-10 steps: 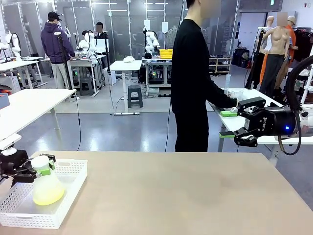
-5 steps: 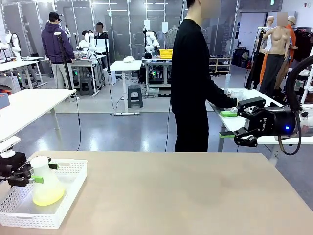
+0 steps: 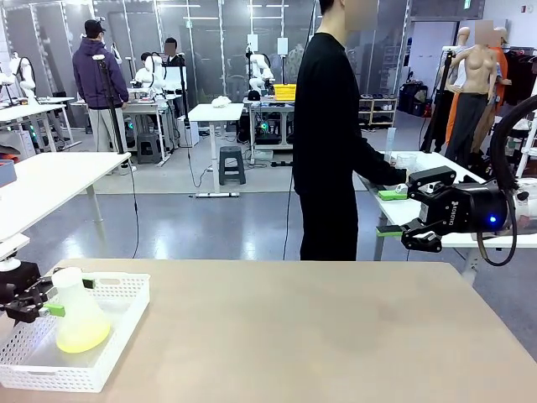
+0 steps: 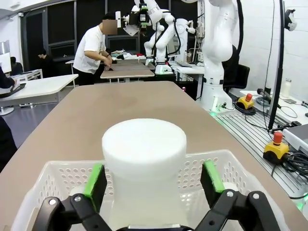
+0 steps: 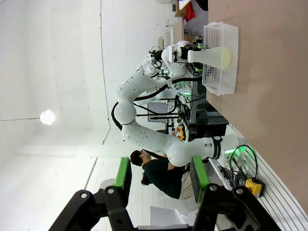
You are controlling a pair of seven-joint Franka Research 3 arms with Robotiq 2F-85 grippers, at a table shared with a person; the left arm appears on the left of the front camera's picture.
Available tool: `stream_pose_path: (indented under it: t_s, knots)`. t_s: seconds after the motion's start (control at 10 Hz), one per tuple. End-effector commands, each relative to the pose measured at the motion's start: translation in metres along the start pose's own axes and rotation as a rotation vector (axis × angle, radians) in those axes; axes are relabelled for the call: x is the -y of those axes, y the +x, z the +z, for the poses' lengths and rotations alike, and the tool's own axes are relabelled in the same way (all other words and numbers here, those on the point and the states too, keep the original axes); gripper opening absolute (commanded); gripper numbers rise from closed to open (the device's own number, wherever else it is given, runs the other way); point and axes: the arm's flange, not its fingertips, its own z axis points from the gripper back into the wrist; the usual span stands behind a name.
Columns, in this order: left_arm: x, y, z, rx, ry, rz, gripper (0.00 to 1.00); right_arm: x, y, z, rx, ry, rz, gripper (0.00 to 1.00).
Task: Prepare the solutions needed for the experiment.
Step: When the human places the Big flask in the center of the table, pick up the Big flask and place it in the left Organizing basket.
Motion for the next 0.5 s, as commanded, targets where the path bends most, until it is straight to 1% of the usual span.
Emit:
stream_pose_path:
  t_s: [0.0,0.4]
  knots:
    - [-0.0001,0.0002,-0.0023,0.001,-0.01,-0.001,1.0,-0.0005,-0.0007,0.0,-0.004,0.004,0.002,0.63]
    - [-0.0001,0.0002,-0.0023,0.001,-0.01,-0.001,1.0,-0.0005,-0.0007,0.0,-0.004,0.004,0.002,0.63]
